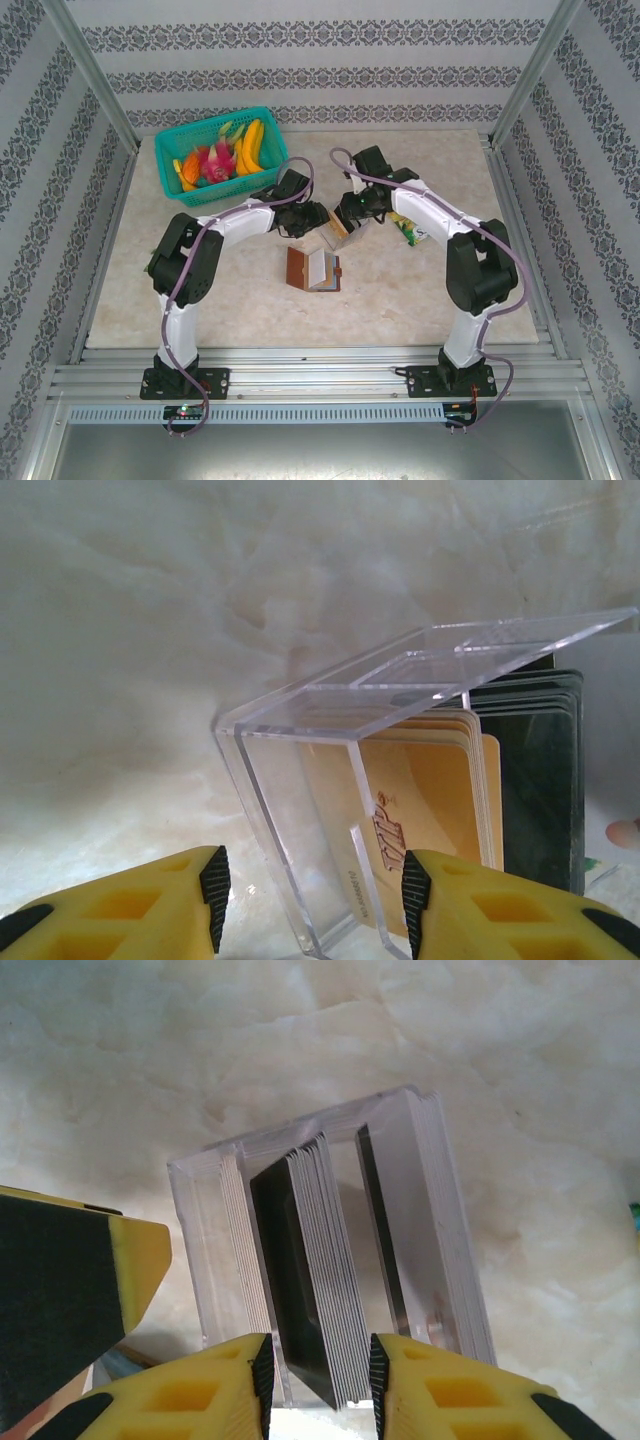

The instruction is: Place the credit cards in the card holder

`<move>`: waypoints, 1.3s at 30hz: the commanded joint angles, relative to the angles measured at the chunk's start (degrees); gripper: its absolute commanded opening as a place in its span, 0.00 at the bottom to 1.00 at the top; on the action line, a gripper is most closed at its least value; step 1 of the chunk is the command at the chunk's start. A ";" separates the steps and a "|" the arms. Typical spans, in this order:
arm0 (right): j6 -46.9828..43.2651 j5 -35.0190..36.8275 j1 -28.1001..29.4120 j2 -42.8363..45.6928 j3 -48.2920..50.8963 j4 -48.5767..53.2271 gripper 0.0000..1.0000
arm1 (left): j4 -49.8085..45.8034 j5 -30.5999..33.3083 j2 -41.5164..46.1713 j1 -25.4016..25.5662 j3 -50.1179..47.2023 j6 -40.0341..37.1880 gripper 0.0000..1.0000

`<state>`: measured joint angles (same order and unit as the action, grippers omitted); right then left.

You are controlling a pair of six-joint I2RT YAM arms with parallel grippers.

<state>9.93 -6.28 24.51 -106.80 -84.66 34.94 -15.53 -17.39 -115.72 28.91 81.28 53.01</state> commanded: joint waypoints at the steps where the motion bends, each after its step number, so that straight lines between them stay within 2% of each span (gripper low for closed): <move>1: -3.62 3.56 1.16 -2.40 -2.83 2.85 0.33 | -0.35 -1.72 -1.69 -0.87 1.52 1.98 0.51; 10: -5.60 7.10 2.43 -5.76 -4.97 3.71 0.34 | 5.06 -4.40 -3.67 -1.39 -0.25 3.93 0.53; 27: -8.34 11.67 4.53 -8.85 -5.37 3.66 0.38 | 6.08 -3.74 -5.19 -1.44 -2.68 6.46 0.52; 29: -8.44 13.04 4.90 -9.18 -5.42 3.34 0.37 | 6.45 -3.94 -5.39 -1.48 -2.92 6.74 0.53; 33: -9.14 20.66 6.28 -10.17 -5.52 3.35 0.36 | 6.84 -4.15 -5.87 -1.45 -3.27 7.19 0.52; 39: -9.73 25.45 7.57 -8.27 -4.38 1.40 0.36 | 6.79 -3.80 -5.82 -1.48 -3.93 7.19 0.51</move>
<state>1.43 13.78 31.75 -115.68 -89.14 37.15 -7.86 -22.09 -120.01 28.36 79.07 59.24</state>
